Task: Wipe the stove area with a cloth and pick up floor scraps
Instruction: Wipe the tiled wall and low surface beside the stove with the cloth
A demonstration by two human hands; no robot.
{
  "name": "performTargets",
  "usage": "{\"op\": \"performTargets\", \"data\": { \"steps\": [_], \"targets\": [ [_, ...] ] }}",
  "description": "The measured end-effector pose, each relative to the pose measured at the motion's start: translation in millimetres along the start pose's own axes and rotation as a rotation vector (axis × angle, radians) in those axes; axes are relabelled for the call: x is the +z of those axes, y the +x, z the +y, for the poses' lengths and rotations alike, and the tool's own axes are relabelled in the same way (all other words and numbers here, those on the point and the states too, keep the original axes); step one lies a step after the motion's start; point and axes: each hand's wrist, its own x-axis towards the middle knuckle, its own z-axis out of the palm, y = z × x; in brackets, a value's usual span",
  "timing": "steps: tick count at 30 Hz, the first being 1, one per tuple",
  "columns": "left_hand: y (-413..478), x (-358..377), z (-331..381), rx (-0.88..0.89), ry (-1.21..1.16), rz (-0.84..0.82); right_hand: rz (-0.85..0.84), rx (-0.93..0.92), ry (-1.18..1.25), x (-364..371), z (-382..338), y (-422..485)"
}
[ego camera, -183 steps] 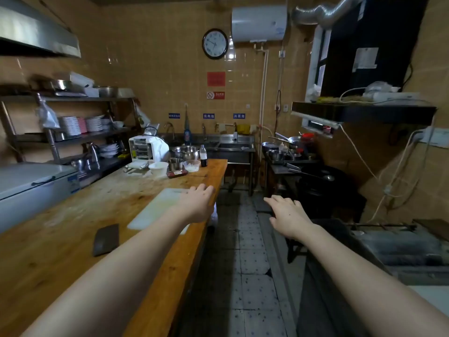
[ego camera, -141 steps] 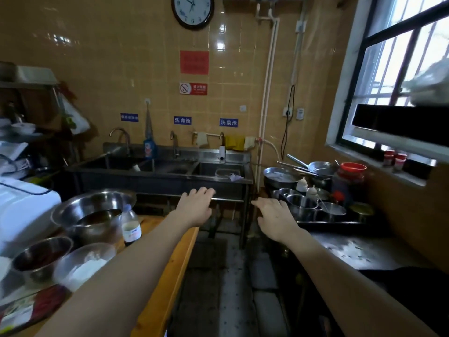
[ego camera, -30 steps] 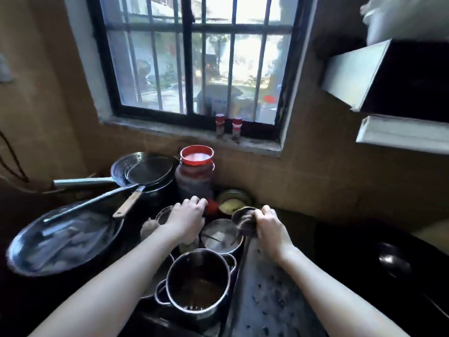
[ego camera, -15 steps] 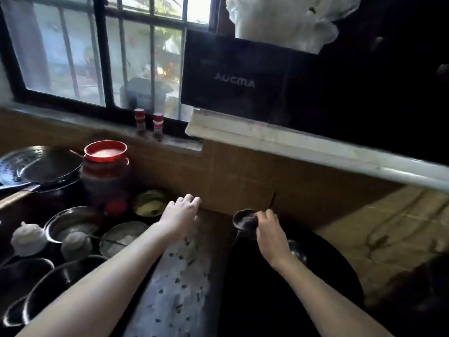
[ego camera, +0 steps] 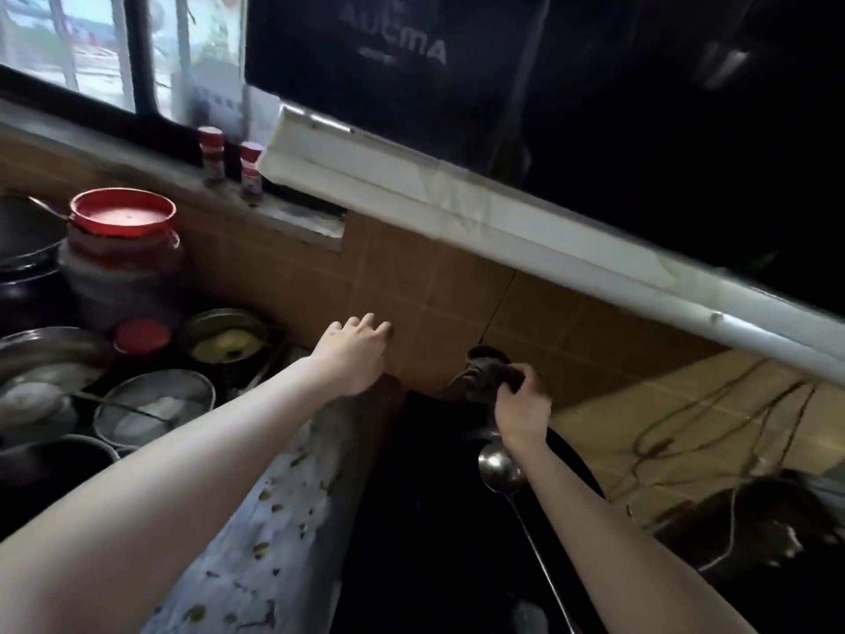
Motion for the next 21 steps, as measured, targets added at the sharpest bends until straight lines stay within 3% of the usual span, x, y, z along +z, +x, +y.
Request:
{"op": "performTargets", "data": {
  "steps": [5, 14, 21],
  "targets": [
    [10.3, 7.9, 17.0, -0.043, 0.024, 0.000, -0.077, 0.156, 0.065, 4.0, 11.3, 34.2],
    [39.8, 29.7, 60.6, -0.151, -0.005, 0.073, 0.205, 0.020, 0.218, -13.2, 40.9, 87.0],
    [62.1, 14.5, 108.6, -0.184, -0.153, 0.099, 0.230, 0.097, 0.327, -36.3, 44.7, 149.0]
  ]
}}
